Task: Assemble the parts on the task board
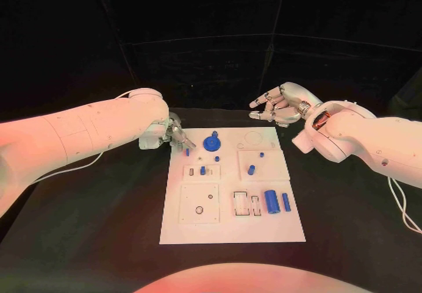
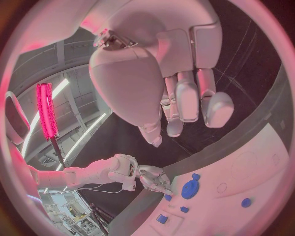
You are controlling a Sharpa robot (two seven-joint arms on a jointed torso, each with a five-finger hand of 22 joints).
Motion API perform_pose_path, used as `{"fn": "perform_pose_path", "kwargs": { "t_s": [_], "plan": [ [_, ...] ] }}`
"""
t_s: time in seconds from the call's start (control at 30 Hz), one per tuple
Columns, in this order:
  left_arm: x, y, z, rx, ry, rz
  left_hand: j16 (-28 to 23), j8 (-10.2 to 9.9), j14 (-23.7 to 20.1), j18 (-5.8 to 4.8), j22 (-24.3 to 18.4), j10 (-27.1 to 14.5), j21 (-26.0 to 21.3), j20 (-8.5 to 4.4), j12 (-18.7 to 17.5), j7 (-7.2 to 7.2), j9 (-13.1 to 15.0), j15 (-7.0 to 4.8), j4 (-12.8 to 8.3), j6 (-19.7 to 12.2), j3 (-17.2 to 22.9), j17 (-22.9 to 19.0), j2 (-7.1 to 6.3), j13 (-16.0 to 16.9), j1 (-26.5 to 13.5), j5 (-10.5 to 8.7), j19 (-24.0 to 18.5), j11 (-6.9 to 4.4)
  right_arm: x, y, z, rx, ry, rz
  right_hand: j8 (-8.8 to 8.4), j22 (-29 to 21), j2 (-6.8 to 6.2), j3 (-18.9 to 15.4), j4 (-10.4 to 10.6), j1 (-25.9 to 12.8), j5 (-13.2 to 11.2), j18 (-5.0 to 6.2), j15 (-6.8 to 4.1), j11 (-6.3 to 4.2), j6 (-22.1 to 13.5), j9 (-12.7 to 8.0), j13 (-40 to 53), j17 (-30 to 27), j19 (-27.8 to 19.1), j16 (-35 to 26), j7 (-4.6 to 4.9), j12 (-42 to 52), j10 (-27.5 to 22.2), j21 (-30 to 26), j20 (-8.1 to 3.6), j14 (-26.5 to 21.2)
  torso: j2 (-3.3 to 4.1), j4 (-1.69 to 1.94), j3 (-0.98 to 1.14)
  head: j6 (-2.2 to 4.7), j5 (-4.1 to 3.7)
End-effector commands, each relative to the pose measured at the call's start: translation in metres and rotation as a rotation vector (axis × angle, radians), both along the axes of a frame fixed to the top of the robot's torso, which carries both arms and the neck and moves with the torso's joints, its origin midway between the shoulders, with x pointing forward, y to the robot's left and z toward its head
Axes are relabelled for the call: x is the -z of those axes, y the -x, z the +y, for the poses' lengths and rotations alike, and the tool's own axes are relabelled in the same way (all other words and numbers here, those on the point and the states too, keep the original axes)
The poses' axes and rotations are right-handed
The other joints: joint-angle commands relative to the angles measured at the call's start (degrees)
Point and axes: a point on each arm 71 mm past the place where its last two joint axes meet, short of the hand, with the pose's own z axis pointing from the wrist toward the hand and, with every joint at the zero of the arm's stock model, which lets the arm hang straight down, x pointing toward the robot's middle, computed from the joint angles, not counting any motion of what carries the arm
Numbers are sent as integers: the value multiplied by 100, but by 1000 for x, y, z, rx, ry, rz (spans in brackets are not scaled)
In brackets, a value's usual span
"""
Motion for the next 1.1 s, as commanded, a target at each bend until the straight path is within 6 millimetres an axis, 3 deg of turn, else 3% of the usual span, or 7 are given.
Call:
{"fn": "perform_pose_path", "kwargs": {
  "t_s": [0.03, 0.4, 0.8, 1.1],
  "plan": [
    [0, 1, -5, 24, 21, 3, 19, -30, 604, 44, 10, -8, -6, 42, 23, -1, -7, 42, 11, 49, -46, 1509, 22, 7, 59, -3, 10, 27, -1, 0, 1, -3, -2, 0, 34, -5, 20, -7, 15, -21, 18, 74, -26, 18, -25, -3, -2, 0, -29, -29, 6, 14, -26, -29, -5, 85, 0, 1, 1, 5, -7],
    [1, 4, -9, 41, 25, 10, 19, -21, 604, 40, 38, 6, 9, 40, 44, -12, -38, 37, -16, 97, -108, 1509, 96, 10, 193, -3, 20, 19, -1, -1, 1, -2, -1, 2, 34, -5, 20, -7, 15, -21, 18, 74, -26, 18, -25, -3, -2, 0, -29, -29, 6, 14, -26, -29, -5, 85, 3, -1, 1, 7, -1],
    [1, 5, -10, 47, 21, 19, 19, -7, 604, 39, 59, 20, 8, 29, 74, -35, -110, 20, -323, 152, 124, 1509, 427, 7, 776, -1, 24, -4, 0, -1, 1, -2, 1, 5, 37, -11, 33, 0, 15, -6, 42, 76, -27, 17, -25, -3, -3, 1, -31, -32, 5, 16, -30, -34, -6, 85, 4, 0, -2, 0, 3],
    [2, 8, -9, 49, 25, 18, 19, 50, 604, 41, 58, 32, 0, 14, 88, -71, -103, 0, -462, 204, 298, 1509, 501, 13, 942, -1, 23, -33, 0, -2, 0, 0, 3, 6, 37, -11, 34, 1, 15, -5, 44, 76, -27, 16, -25, -3, -2, 3, -31, -31, 5, 17, -29, -35, -6, 86, 1, -3, -1, -35, 0]
  ]
}}
